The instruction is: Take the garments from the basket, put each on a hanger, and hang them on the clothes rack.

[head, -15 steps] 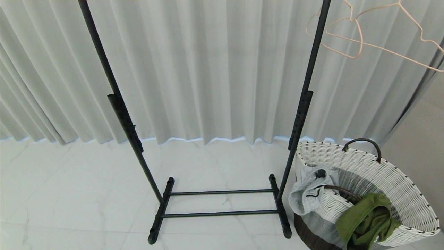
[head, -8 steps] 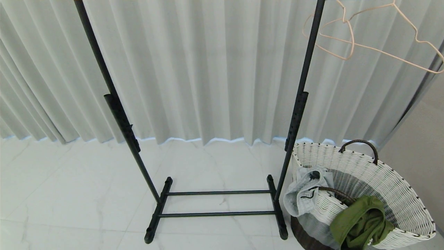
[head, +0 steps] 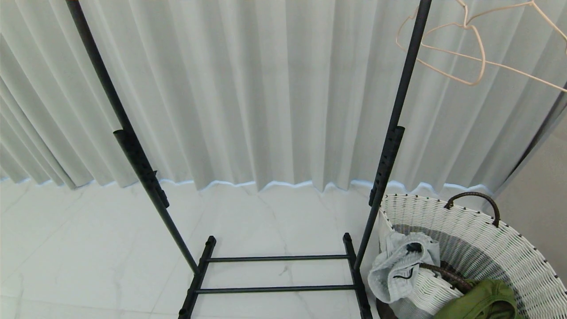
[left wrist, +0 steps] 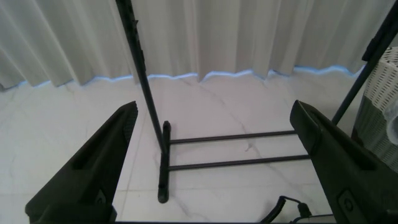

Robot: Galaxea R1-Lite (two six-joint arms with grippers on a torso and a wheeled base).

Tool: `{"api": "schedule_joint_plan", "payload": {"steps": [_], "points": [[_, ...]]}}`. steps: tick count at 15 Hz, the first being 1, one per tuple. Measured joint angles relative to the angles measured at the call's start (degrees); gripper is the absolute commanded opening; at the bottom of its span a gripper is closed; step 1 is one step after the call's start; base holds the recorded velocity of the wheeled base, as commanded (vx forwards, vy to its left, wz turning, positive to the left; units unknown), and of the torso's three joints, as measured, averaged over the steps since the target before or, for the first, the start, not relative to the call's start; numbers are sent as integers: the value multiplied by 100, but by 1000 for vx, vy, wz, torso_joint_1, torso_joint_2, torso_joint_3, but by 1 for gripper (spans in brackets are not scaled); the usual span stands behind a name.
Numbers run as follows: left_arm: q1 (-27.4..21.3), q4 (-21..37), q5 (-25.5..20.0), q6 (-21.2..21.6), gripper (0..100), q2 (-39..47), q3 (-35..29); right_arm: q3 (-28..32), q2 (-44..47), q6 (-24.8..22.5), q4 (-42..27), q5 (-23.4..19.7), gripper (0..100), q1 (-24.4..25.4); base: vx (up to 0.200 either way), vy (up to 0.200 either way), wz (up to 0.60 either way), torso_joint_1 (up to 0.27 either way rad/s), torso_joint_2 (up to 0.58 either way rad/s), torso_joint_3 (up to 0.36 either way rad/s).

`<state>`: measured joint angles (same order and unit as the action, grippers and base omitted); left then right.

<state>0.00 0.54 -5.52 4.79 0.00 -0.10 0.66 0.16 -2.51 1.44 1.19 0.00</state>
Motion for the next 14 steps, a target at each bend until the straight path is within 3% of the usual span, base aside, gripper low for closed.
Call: {"api": "schedule_joint_plan", "payload": {"steps": [3, 7, 10, 14], "points": [[-10, 0, 0, -1, 100, 0, 0, 597, 433, 6, -139, -11, 100, 243, 0, 0, 0, 0, 0, 0], [-5, 0, 0, -11, 100, 0, 0, 1045, 2096, -574, -184, 50, 100, 614, 0, 0, 0, 0, 0, 0], [0, 0, -2, -6, 100, 0, 0, 1229, 3782, -1393, 168, 79, 100, 501, 0, 0, 0, 0, 0, 0], [0, 0, -2, -6, 100, 0, 0, 1298, 5886, -2868, 1093, 52, 100, -190, 0, 0, 0, 0, 0, 0]]}}
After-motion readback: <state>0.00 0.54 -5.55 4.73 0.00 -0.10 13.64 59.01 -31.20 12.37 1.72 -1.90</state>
